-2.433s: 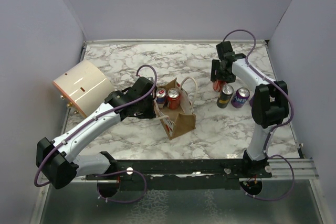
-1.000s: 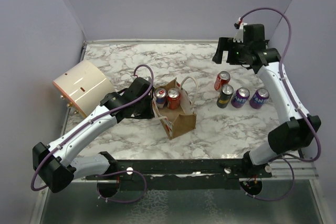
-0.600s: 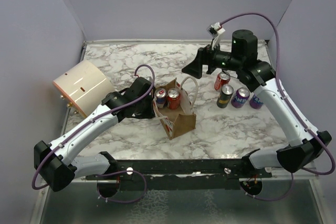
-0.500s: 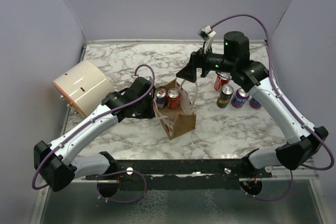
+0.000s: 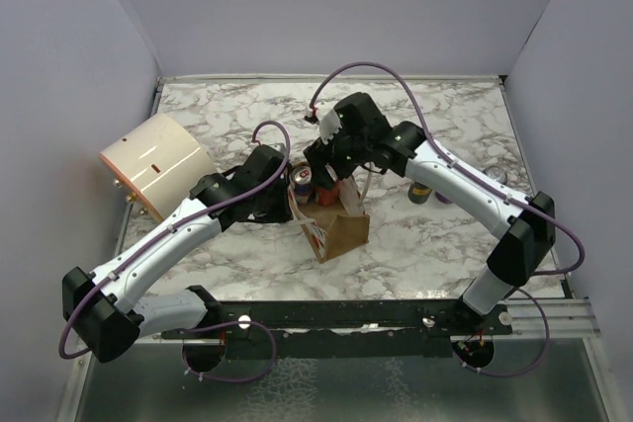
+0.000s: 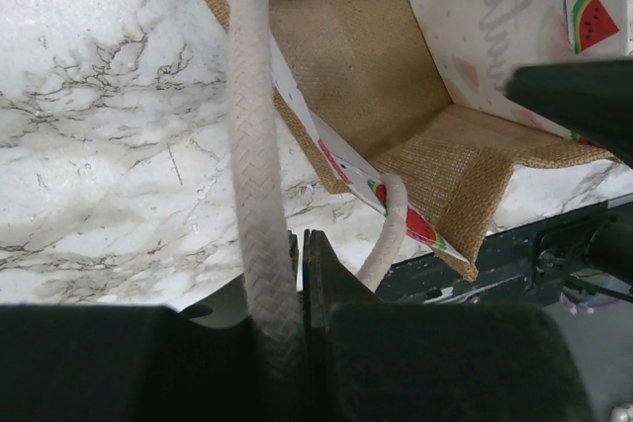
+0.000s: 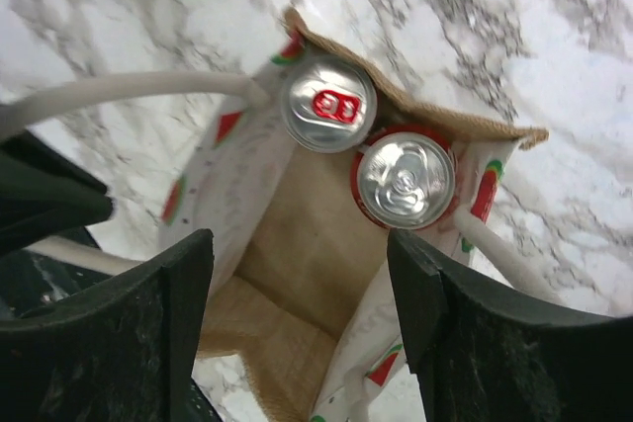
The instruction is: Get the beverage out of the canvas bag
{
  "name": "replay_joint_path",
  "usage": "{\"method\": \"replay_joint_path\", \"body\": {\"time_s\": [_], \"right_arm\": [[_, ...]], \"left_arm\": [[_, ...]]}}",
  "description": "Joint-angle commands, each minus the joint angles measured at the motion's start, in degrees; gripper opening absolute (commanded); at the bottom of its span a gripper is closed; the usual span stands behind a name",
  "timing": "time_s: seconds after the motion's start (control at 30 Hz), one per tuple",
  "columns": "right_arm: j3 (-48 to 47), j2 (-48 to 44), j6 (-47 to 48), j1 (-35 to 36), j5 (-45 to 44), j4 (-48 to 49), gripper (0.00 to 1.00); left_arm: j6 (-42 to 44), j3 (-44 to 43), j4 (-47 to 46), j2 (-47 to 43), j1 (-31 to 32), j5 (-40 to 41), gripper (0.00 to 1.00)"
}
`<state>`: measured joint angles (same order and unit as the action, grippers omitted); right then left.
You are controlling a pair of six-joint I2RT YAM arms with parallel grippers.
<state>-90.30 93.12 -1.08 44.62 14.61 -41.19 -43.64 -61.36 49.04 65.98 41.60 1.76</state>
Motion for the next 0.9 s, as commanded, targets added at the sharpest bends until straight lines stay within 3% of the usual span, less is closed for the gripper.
{"method": "replay_joint_path", "body": {"time_s": [0.0, 0.57, 0.87], "right_arm": [[-0.16, 2.82, 3.07, 1.39, -10.45, -5.02, 0.70], [1.28, 9.74, 5.78, 5.39, -26.53, -4.38, 0.77], [6.47, 10.04, 8.27, 5.39, -27.18, 4.72, 0.83]], "left_arm": [[-0.81, 0.72, 0.11, -1.63, -0.30, 0.80, 0.10], [-0.89, 0.55, -0.43, -0.85, -0.37, 0.75, 0.10], [-0.25, 0.11, -0.21, -0.32, -0.41, 0.53, 0.10]]}}
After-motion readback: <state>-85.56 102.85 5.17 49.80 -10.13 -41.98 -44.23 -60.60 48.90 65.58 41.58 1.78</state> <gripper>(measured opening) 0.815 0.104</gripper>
